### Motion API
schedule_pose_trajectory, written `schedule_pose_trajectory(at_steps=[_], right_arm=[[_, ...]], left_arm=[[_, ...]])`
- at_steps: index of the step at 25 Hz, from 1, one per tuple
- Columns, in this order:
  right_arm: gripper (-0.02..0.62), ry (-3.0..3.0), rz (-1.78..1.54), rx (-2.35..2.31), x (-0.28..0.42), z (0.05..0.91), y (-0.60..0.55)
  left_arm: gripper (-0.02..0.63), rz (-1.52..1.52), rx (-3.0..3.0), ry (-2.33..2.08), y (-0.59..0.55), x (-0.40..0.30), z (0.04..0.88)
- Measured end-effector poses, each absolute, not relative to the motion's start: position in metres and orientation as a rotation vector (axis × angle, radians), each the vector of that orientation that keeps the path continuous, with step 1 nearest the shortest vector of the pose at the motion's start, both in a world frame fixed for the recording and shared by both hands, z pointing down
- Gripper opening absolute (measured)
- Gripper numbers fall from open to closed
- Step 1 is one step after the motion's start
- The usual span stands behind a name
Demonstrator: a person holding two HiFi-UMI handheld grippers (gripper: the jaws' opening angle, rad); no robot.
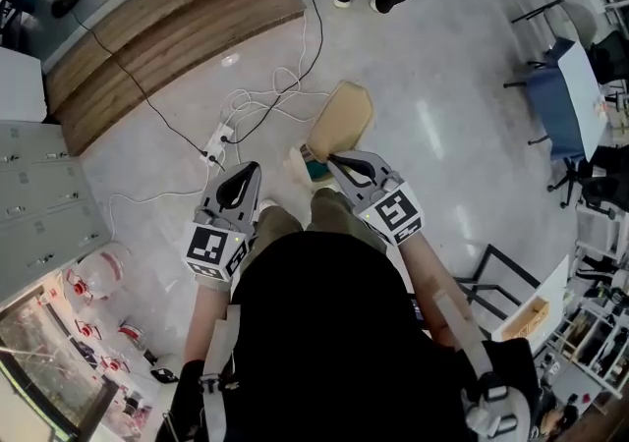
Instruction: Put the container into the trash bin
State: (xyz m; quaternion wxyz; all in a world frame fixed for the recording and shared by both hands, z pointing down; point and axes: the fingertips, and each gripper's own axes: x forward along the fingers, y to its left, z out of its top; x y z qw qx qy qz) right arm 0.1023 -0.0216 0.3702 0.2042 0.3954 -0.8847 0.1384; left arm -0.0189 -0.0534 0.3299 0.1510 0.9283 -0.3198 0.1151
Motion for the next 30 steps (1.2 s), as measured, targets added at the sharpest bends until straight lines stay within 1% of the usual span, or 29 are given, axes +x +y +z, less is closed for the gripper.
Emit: schedule_pose_trajectory(at_steps=[7,17,24,30], right_arm=[[0.017,-2.465,0.455,1.024,0.135,0.412,-0.022],[0.018,-2.414,0.607,0.839,0.162,0.491,-0.015],[0.018,-2.362,0.688,0.713,0.168,0.548,-0.012],[0.018,-2.304,0.781,0.624,0.169,0.597,-0.005]], left_arm=[[0.008,0.37,2.606,-0.98,-0.048,0.005,0.346],[0.008,0.414,2.495,-1.093,-0.036,0.027,0.368],[0.008,0.423,2.397,-1.189,-0.024,0.022,0.383],[0.008,0.349,2.269,-1.289,-0.015,0.011,0.392]])
